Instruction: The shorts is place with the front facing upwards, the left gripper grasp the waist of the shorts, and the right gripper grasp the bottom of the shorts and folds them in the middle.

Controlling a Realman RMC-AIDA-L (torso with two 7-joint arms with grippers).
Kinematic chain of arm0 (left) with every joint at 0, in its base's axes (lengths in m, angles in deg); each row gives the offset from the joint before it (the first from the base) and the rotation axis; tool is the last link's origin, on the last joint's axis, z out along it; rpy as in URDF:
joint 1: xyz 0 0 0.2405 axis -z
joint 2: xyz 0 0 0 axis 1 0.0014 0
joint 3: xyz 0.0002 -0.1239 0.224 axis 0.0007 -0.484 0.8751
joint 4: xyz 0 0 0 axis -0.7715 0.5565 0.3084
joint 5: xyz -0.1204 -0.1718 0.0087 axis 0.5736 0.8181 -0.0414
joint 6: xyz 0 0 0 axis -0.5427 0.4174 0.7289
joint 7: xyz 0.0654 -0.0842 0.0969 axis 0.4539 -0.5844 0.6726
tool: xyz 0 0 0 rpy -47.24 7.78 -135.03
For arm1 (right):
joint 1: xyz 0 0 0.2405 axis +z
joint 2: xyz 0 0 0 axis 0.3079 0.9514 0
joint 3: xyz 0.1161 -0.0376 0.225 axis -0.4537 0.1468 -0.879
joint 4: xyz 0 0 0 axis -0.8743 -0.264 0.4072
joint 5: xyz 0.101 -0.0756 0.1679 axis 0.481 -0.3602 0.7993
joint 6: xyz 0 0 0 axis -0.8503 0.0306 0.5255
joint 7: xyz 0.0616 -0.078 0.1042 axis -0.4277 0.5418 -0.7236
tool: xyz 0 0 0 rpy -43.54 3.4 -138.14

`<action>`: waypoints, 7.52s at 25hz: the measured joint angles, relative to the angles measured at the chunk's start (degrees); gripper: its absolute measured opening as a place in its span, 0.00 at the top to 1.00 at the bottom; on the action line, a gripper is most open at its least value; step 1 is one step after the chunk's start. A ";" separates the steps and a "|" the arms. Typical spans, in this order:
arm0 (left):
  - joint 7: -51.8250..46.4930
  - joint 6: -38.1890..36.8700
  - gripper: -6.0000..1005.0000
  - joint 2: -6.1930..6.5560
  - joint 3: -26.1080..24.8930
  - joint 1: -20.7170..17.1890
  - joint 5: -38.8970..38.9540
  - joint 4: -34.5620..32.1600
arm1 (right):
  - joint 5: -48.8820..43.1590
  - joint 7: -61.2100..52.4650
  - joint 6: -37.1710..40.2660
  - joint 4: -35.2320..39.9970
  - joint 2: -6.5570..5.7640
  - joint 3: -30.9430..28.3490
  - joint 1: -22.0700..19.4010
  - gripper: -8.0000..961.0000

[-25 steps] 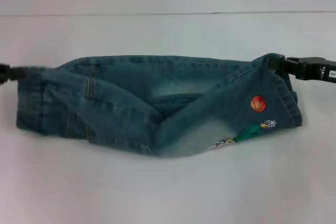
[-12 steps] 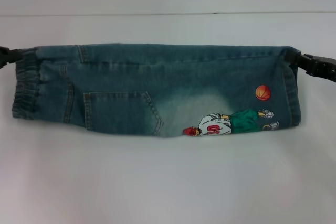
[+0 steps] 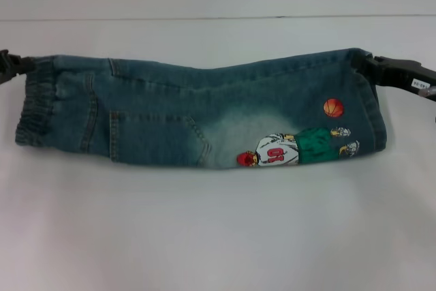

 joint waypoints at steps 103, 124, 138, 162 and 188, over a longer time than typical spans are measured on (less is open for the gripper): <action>12.33 -3.39 0.19 -1.12 18.49 -5.76 -9.87 -8.27 | -14.43 -11.33 35.85 17.08 -2.95 10.51 -2.63 0.14; 12.81 -9.30 0.57 -1.93 17.96 -5.78 -9.03 -13.12 | -13.96 -10.08 31.70 16.55 -2.15 10.29 -2.21 0.14; 12.81 -12.99 0.91 -2.17 18.14 -5.62 -6.37 -16.25 | -10.39 -5.60 28.49 16.34 -0.32 6.15 -2.90 0.46; 12.22 -25.75 0.97 -1.24 15.76 -3.59 12.31 -22.46 | 20.95 45.40 7.40 -23.19 3.69 -2.57 -1.41 0.99; 9.92 -32.12 0.97 -3.10 17.12 7.93 24.83 -18.28 | -2.96 47.31 -14.55 -43.85 4.88 -13.79 20.49 0.99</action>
